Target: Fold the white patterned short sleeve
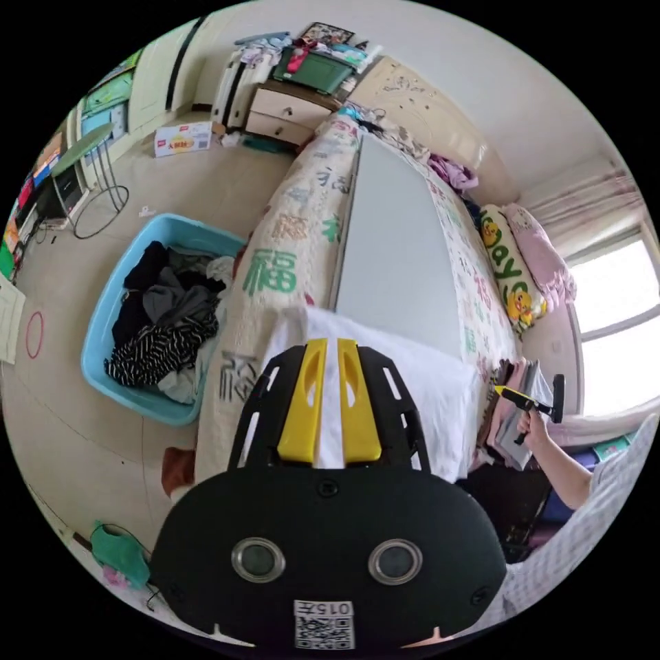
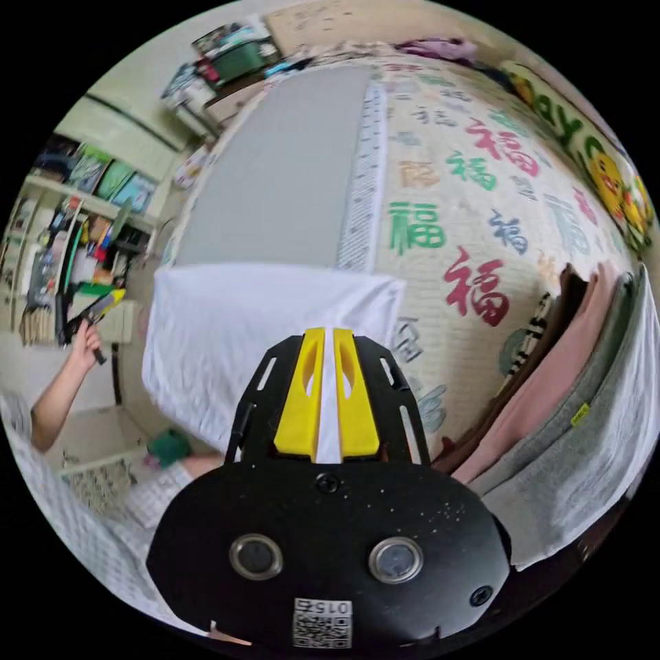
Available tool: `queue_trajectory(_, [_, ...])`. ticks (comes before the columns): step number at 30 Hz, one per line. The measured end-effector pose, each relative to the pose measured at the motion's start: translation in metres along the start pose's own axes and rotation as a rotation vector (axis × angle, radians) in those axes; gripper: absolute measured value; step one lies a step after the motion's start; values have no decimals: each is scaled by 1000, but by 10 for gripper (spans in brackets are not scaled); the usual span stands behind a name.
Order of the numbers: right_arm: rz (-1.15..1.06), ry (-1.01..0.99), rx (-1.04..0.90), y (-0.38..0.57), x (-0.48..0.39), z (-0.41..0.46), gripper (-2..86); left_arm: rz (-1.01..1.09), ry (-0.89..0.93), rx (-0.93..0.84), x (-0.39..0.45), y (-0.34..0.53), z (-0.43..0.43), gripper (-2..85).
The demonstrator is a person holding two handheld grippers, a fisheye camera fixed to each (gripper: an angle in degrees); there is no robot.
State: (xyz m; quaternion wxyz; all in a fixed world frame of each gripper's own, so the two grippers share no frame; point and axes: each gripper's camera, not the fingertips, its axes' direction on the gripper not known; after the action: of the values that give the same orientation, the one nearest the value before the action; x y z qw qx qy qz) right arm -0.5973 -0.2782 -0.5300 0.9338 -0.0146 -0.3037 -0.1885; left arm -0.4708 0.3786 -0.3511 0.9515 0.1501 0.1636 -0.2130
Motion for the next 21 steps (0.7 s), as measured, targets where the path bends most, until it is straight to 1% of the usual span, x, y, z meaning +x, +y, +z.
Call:
queue_trajectory(1, [-19, -60, -65, 30, -20, 13, 46, -26, 21, -34, 1, 10, 1, 45])
queue_trajectory(2, [26, -108, -120, 61, -33, 31, 53, -91, 63, -91, 1, 32, 6, 54])
queue_trajectory(3, [63, -129, -135, 77, -37, 40, 57, -158, 91, -130, -1, 52, 12, 62])
queue_trajectory(5, [228, -198, -185, 135, -45, 79, 67, -246, 81, -158, -4, 77, 21, 71])
queue_trajectory(8, [317, -288, -221, 180, -59, 119, 72, -341, 92, -145, -6, 96, 32, 81])
queue_trajectory(12, [339, -326, -227, 205, -75, 149, 73, -382, 98, -152, -1, 97, 45, 85])
queue_trajectory(15, [437, -300, -268, 221, -75, 168, 63, -455, 93, -120, 0, 98, 48, 86])
queue_trajectory(16, [493, -286, -299, 230, -74, 177, 54, -473, 74, -128, -1, 99, 49, 86])
queue_trajectory(17, [527, -296, -288, 239, -73, 179, 52, -516, 22, -146, -2, 100, 50, 87])
queue_trajectory(21, [573, -304, -288, 269, -74, 184, 51, -551, -66, -134, -2, 101, 51, 79])
